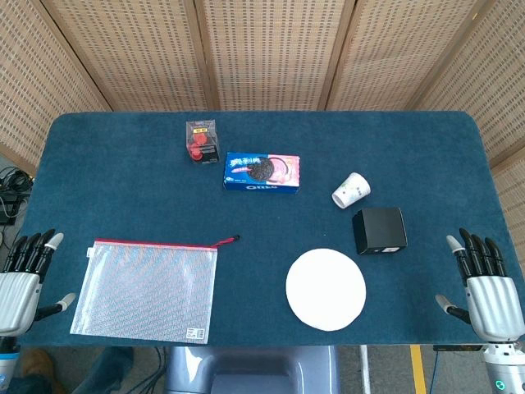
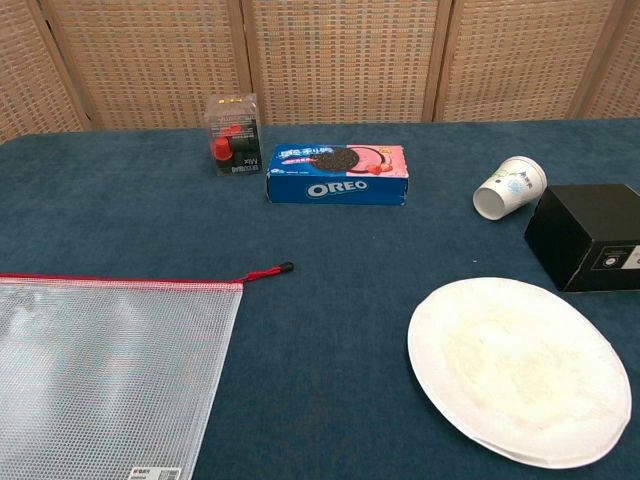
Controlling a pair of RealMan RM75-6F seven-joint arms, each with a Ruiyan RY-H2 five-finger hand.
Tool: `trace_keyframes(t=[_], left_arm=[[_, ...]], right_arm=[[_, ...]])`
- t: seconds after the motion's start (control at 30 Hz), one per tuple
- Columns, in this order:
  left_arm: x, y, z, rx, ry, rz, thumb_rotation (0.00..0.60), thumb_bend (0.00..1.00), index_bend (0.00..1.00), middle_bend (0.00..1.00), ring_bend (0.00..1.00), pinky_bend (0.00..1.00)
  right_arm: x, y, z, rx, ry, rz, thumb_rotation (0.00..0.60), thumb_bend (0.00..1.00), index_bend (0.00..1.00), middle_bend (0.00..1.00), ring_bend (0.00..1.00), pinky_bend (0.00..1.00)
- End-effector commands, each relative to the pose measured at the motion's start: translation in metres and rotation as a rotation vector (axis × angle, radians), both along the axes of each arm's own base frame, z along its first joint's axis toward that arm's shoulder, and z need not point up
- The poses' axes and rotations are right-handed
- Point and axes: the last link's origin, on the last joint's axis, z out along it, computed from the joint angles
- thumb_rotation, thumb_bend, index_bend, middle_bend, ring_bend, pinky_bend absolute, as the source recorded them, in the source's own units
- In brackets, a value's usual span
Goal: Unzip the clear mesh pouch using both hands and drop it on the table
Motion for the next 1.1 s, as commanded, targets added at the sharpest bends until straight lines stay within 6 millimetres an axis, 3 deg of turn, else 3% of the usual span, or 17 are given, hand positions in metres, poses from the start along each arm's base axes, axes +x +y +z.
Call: trace_keyframes(t=[0.03,0.37,0.4,0.43,0.47,0.5,0.57,0.6,0.63,0.73,0.87,0.93,1.0,1.1], left_arm=[[0.000,0.000,0.000,-0.001,0.000,0.001,0.600,0.00,0.00,0.00,0.00,0.00],[0.003,0.010,-0.009,-0.041,0.000,-0.004,0.600,0.00,0.00,0.00,0.00,0.00],[0.005,0.015,-0.011,-0.053,-0.001,-0.010,0.600,0.00,0.00,0.03,0.06,0.04],[0.020,0.037,-0.019,-0.071,-0.009,-0.075,0.600,0.00,0.00,0.10,0.14,0.11],[0.028,0.050,-0.023,-0.085,-0.013,-0.098,0.600,0.00,0.00,0.26,0.32,0.28],[0.036,0.059,-0.028,-0.105,-0.020,-0.117,0.600,0.00,0.00,0.46,0.53,0.51],[0.051,0.074,-0.035,-0.136,-0.022,-0.151,0.600,0.00,0.02,0.71,0.77,0.84],[0.060,0.083,-0.040,-0.154,-0.018,-0.172,0.600,0.00,0.05,0.79,0.84,0.94],[0.073,0.099,-0.052,-0.195,-0.010,-0.190,0.600,0.00,0.07,0.82,0.88,0.98],[0.103,0.143,-0.087,-0.360,0.015,-0.171,0.600,0.00,0.14,0.87,0.93,1.00],[0.126,0.169,-0.111,-0.420,0.020,-0.145,0.600,0.00,0.22,0.90,0.94,1.00],[0.141,0.180,-0.129,-0.464,0.014,-0.127,0.600,0.05,0.29,0.90,0.95,1.00],[0.151,0.187,-0.139,-0.483,0.014,-0.112,0.600,0.17,0.37,0.90,0.95,1.00],[0.163,0.194,-0.153,-0.501,0.026,-0.092,0.600,0.28,0.40,0.90,0.95,1.00]], right_arm=[[0.000,0.000,0.000,0.002,-0.001,0.001,0.600,0.00,0.04,0.00,0.00,0.00],[0.001,0.000,0.001,0.002,-0.001,-0.001,0.600,0.00,0.04,0.00,0.00,0.00],[0.001,-0.001,0.000,0.002,-0.001,-0.004,0.600,0.00,0.04,0.00,0.00,0.00],[-0.002,-0.003,0.000,0.006,0.002,-0.019,0.600,0.00,0.04,0.00,0.00,0.00],[-0.003,-0.004,0.000,0.006,0.003,-0.026,0.600,0.00,0.04,0.00,0.00,0.00],[-0.004,-0.005,0.000,0.006,0.003,-0.032,0.600,0.00,0.04,0.00,0.00,0.00],[-0.004,-0.007,0.001,0.003,0.003,-0.036,0.600,0.00,0.04,0.00,0.00,0.00],[-0.005,-0.007,0.001,0.000,0.004,-0.038,0.600,0.00,0.04,0.00,0.00,0.00],[-0.005,-0.008,0.001,-0.005,0.006,-0.043,0.600,0.00,0.04,0.00,0.00,0.00],[-0.009,-0.011,-0.002,0.004,0.012,-0.063,0.600,0.00,0.04,0.00,0.00,0.00],[-0.012,-0.014,-0.002,-0.002,0.021,-0.082,0.600,0.00,0.04,0.00,0.00,0.00],[-0.015,-0.015,-0.002,-0.004,0.028,-0.096,0.600,0.00,0.04,0.00,0.00,0.00],[-0.017,-0.016,-0.002,-0.002,0.029,-0.109,0.600,0.00,0.04,0.00,0.00,0.00],[-0.020,-0.018,-0.002,0.001,0.035,-0.127,0.600,0.00,0.04,0.00,0.00,0.00]])
